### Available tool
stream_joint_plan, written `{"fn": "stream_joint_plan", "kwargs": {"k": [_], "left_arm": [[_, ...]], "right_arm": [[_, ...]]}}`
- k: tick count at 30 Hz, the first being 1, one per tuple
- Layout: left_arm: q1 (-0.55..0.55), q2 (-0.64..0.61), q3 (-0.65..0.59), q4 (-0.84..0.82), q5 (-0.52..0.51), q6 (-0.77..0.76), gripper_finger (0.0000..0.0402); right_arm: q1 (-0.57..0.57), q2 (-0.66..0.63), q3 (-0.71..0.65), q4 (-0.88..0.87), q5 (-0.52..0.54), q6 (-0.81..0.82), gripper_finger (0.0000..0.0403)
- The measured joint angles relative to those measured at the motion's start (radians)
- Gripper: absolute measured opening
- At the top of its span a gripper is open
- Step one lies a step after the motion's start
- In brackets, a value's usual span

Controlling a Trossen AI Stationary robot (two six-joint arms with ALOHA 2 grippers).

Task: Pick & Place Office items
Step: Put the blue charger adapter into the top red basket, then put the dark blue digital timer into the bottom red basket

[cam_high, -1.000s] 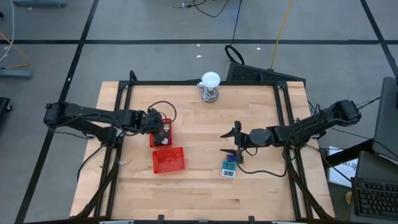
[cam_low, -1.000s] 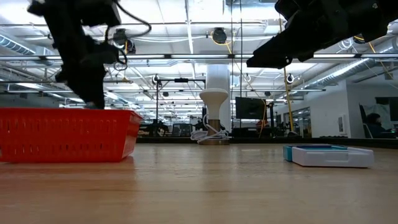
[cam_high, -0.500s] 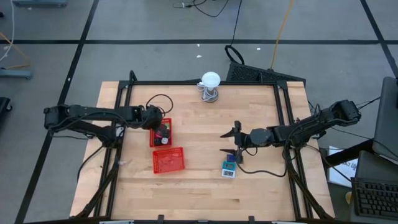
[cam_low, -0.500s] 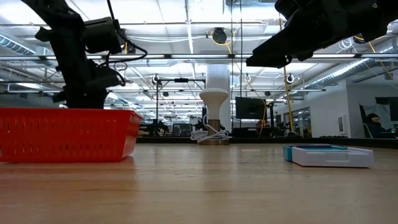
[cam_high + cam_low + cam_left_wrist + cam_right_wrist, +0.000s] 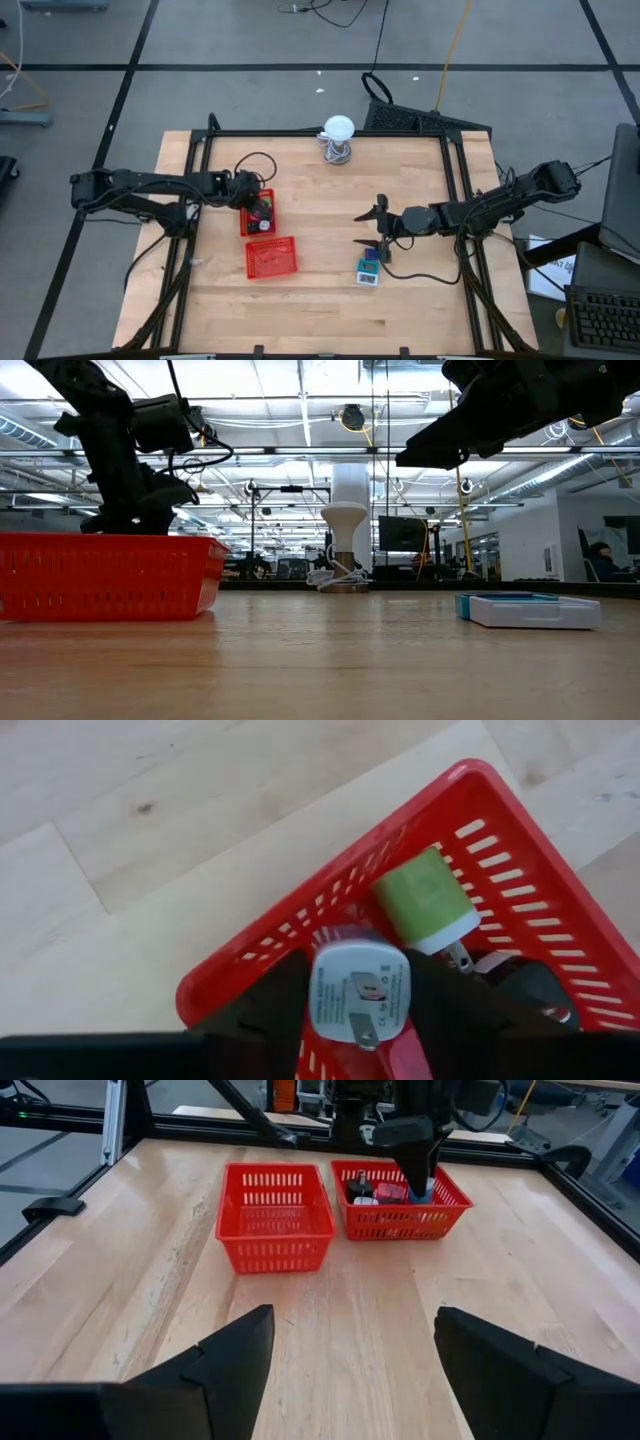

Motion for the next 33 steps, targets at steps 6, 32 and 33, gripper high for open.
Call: {"fn": "stream_joint_plan", "kwargs": {"k": [6, 32, 33], "left_arm": [[0.0, 0.0, 0.0, 0.001, 0.0, 0.0, 0.0216], [-0.023, -0.064, 0.187, 0.027, 0.195, 0.127, 0.0209], [-0.037, -0.075, 0.198, 0.025, 0.197, 0.142, 0.0207]], "right_arm": [[0.0, 0.0, 0.0, 0.0, 0.0, 0.0, 0.0263], [0.0, 0.0, 0.0, -0.022, 0.0, -0.001, 0.0263], [0.0, 0.0, 0.0, -0.023, 0.0, 0.0, 0.0263]]}}
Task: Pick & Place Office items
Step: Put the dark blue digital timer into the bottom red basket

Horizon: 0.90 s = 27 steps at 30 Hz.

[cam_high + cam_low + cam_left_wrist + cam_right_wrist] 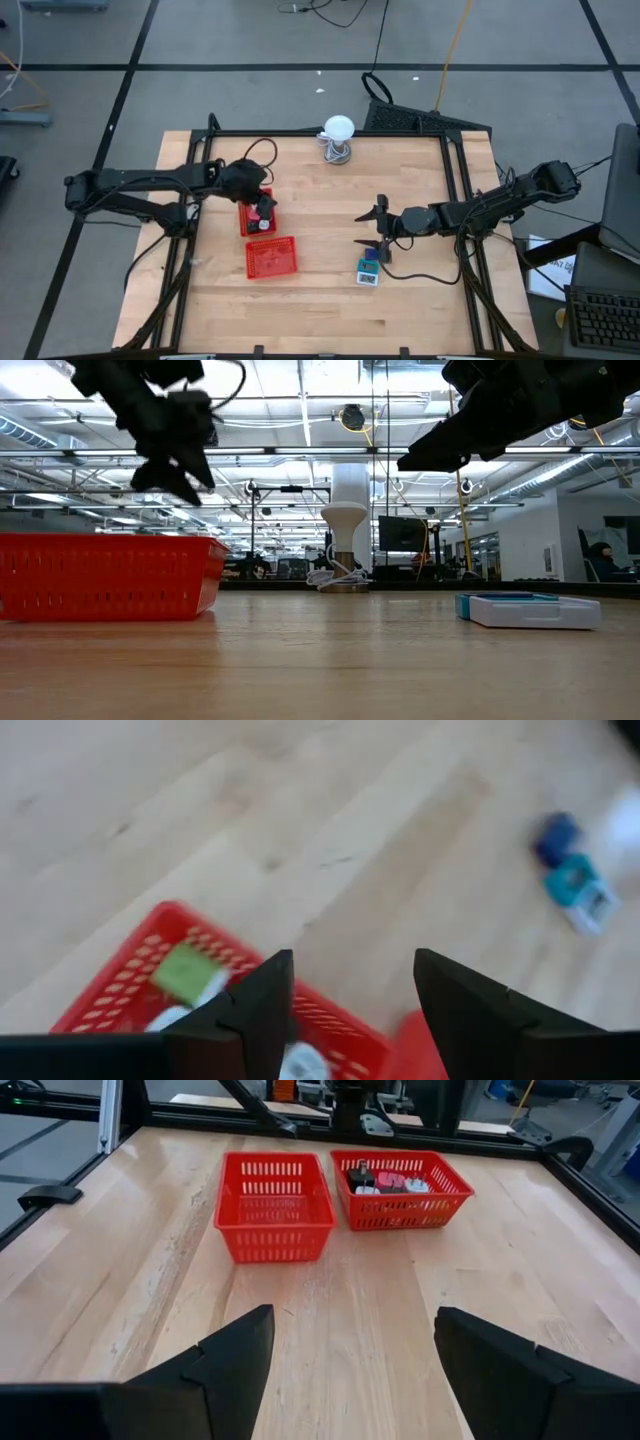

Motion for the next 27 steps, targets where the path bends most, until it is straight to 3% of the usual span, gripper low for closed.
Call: {"fn": "stream_joint_plan", "kwargs": {"k": [7, 15, 21, 27], "left_arm": [[-0.16, -0.128, 0.021, 0.056, -0.091, 0.122, 0.0191], [-0.468, -0.224, 0.004, 0.162, -0.441, 0.205, 0.0177], [-0.638, -0.223, -0.101, 0.348, -0.6, 0.294, 0.0164], [-0.691, -0.281, -0.277, 0.585, -0.615, 0.341, 0.0153]], "right_arm": [[0.001, -0.04, 0.0, -0.038, 0.0, 0.035, 0.0263], [0.001, -0.185, 0.0, -0.198, -0.001, 0.109, 0.0263], [0.027, -0.228, 0.0, -0.257, -0.016, 0.197, 0.0263], [0.12, -0.212, 0.0, -0.283, -0.056, 0.21, 0.0263]]}}
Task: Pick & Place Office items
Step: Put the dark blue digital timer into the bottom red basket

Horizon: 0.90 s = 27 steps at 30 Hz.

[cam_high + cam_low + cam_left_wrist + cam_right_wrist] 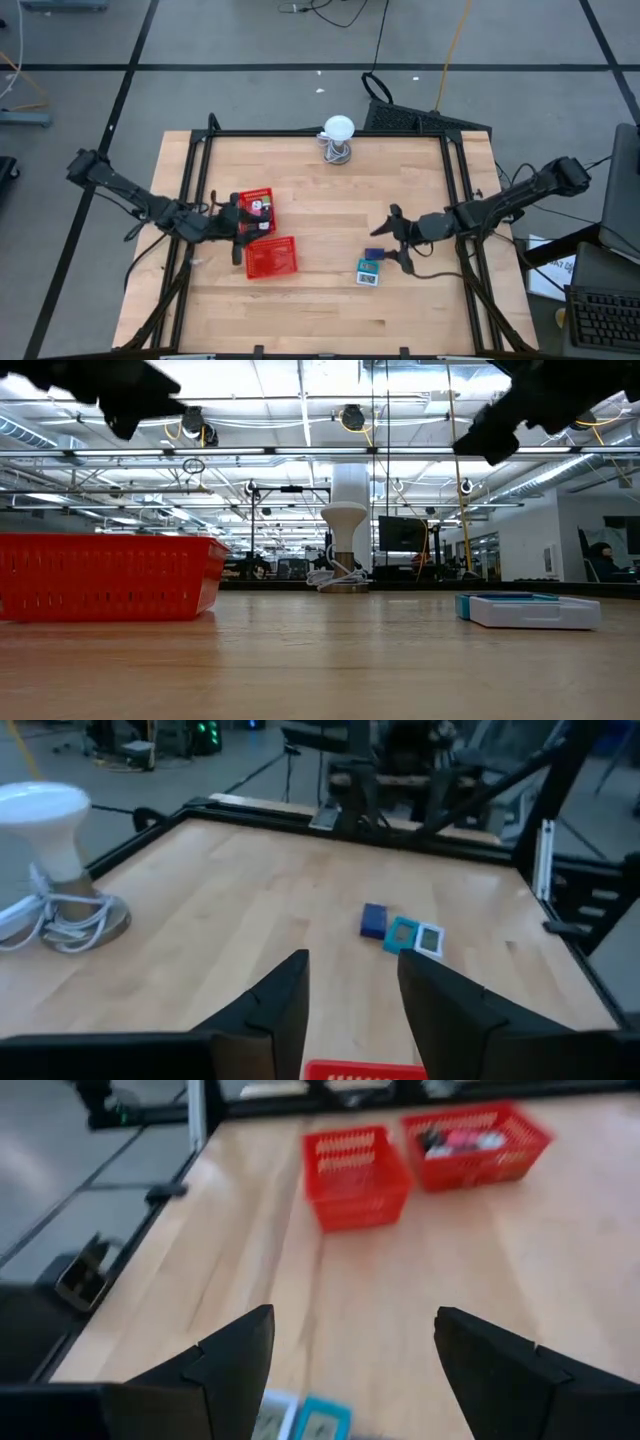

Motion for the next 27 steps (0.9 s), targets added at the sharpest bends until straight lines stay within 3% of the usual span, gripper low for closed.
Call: {"fn": "stream_joint_plan", "kwargs": {"k": [7, 13, 20, 27], "left_arm": [[0.013, -0.19, -0.209, 0.221, 0.03, 0.065, 0.0162], [0.04, -0.33, -0.269, 0.237, 0.111, 0.083, 0.0182], [0.068, -0.333, -0.275, 0.21, 0.076, 0.068, 0.0204], [0.082, -0.331, -0.275, 0.214, 0.071, 0.068, 0.022]], "right_arm": [[0.066, 0.033, -0.05, -0.087, 0.001, 0.123, 0.0263], [0.071, 0.09, -0.147, -0.066, 0.054, 0.177, 0.0263], [0.071, 0.218, -0.24, 0.168, 0.083, 0.127, 0.0263], [0.071, 0.346, -0.243, 0.242, 0.083, 0.096, 0.0263]]}}
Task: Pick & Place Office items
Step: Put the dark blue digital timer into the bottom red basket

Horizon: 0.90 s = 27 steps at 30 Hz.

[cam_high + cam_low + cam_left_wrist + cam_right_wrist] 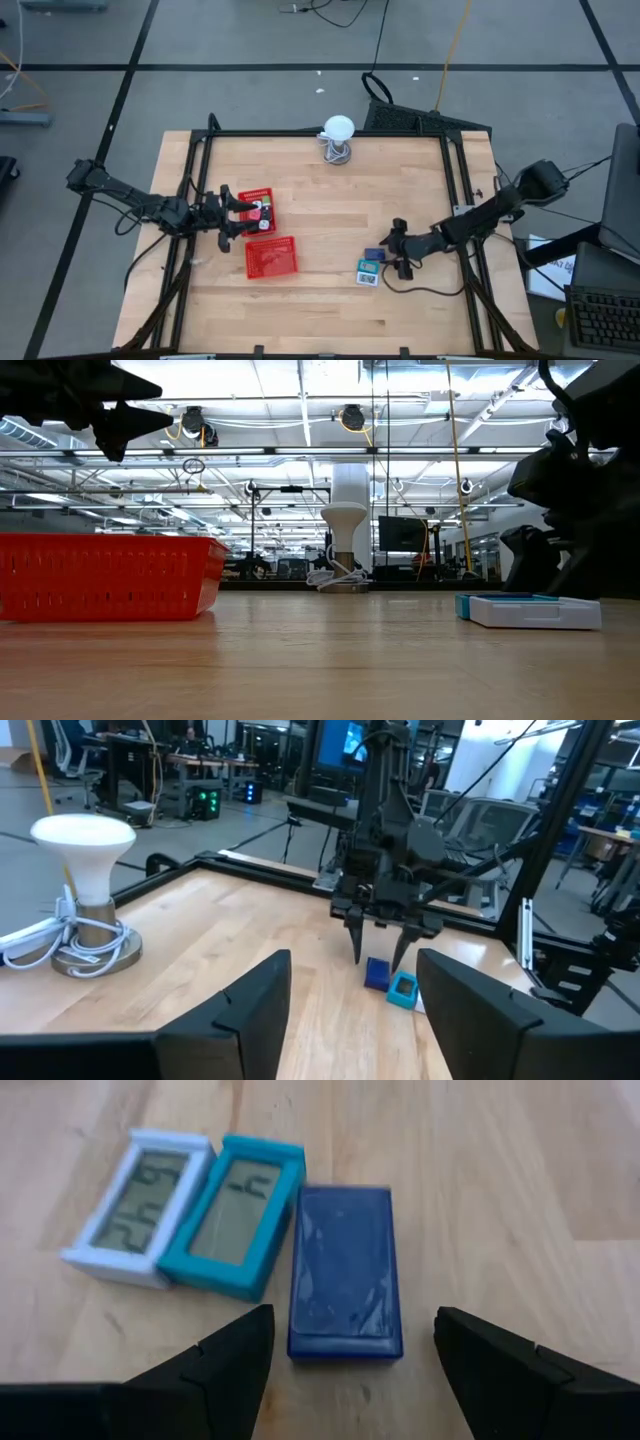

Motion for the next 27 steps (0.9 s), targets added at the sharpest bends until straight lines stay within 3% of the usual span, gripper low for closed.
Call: {"fn": "stream_joint_plan", "kwargs": {"k": [8, 20, 27], "left_arm": [[0.0, 0.0, 0.0, 0.006, 0.004, 0.0, 0.0221], [0.0, 0.0, 0.0, 0.01, 0.005, -0.014, 0.0192], [0.0, 0.0, 0.0, 0.019, 0.005, -0.079, 0.0175]], "right_arm": [[0.0, 0.056, 0.002, 0.043, 0.004, -0.001, 0.0255], [0.0, 0.051, 0.002, 0.055, -0.004, -0.022, 0.0155], [-0.001, 0.041, 0.001, 0.053, 0.003, -0.075, 0.015]]}}
